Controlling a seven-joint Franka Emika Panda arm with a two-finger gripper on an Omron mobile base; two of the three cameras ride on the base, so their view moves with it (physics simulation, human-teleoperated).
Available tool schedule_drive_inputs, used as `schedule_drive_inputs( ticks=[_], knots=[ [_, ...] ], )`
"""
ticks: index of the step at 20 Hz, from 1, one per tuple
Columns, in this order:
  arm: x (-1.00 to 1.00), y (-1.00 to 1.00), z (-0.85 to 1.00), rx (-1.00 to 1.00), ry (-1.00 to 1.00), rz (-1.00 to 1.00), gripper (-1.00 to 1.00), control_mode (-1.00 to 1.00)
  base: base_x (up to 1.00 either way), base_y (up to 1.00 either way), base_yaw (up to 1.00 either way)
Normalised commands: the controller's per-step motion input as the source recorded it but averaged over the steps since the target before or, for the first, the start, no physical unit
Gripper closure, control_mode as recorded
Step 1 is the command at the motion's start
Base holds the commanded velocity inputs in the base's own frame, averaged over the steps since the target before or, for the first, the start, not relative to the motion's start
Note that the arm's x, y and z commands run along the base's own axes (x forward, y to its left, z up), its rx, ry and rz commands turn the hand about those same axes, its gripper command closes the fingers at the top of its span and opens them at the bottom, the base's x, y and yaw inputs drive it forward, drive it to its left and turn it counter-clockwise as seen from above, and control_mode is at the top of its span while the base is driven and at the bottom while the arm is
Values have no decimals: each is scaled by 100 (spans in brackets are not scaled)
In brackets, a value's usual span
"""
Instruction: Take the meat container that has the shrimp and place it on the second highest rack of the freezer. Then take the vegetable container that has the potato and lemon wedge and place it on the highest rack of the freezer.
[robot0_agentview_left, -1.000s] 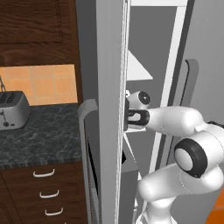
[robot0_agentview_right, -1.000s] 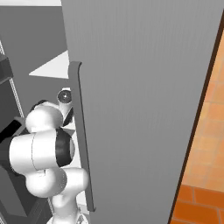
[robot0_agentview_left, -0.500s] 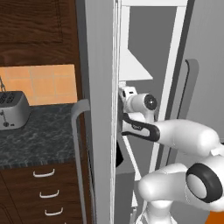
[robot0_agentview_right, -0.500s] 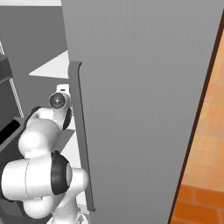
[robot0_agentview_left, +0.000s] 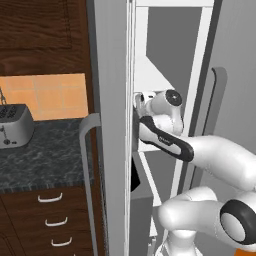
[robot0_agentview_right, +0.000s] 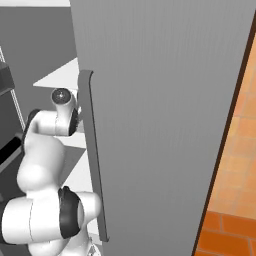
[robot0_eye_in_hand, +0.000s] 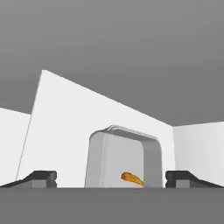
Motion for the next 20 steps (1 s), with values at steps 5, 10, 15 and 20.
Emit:
schedule_drive_inputs(
  ticks=[5, 10, 15, 20],
  knots=[
    [-60, -6, 79, 2, 50, -2, -100, -100, 0, 0, 0],
    [-100, -27, 14, 3, -20, -3, -100, -100, 0, 0, 0],
    [-100, -48, -2, 1, -41, 0, -100, -100, 0, 0, 0],
    [-100, -34, 0, 0, -28, 0, -100, -100, 0, 0, 0]
  ],
)
